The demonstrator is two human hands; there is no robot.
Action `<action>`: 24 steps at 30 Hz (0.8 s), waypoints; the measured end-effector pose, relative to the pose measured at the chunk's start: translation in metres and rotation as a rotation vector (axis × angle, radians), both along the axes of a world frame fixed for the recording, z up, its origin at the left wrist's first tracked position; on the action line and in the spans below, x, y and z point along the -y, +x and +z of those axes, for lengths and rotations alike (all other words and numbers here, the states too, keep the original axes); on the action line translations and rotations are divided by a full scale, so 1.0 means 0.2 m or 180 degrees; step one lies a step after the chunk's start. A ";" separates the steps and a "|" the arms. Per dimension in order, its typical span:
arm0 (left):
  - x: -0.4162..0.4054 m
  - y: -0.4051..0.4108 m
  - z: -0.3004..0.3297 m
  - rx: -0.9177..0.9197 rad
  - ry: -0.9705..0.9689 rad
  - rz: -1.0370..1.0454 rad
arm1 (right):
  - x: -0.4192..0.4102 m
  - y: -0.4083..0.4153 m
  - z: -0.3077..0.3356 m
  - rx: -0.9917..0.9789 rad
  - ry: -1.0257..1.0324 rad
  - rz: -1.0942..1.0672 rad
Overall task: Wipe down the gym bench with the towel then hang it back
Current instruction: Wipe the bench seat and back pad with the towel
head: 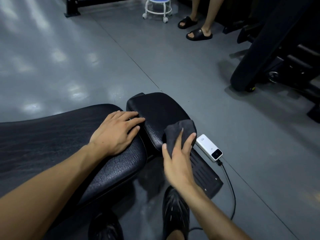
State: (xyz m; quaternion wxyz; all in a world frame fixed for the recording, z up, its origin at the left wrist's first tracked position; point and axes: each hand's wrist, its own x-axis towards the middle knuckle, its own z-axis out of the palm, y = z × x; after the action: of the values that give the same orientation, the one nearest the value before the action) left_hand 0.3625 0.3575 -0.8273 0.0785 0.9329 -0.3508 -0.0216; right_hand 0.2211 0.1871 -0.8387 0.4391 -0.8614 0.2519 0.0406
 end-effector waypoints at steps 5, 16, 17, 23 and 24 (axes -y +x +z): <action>-0.01 0.01 0.05 -0.0019 -0.0076 -0.0071 | 0.09 -0.02 -0.06 -0.0251 -0.1811 0.1185; -0.24 -0.03 0.08 0.0127 0.0026 0.0506 | 0.09 0.06 -0.09 0.0862 -0.1862 0.2208; -0.23 -0.03 0.08 0.0147 0.0029 0.0519 | 0.12 0.13 -0.07 0.0804 -0.1771 0.2154; -0.24 -0.03 0.07 0.0200 0.0024 0.0550 | 0.00 0.36 0.00 0.0603 -0.1689 0.1685; -0.23 -0.03 0.07 0.0195 0.0027 0.0556 | -0.02 0.26 -0.02 0.0816 -0.1730 0.1907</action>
State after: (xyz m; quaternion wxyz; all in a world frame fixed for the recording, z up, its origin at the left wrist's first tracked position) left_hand 0.3557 0.4040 -0.8126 0.0654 0.9605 -0.2702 0.0124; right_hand 0.2728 0.1913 -0.8434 0.1927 -0.9791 -0.0646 -0.0089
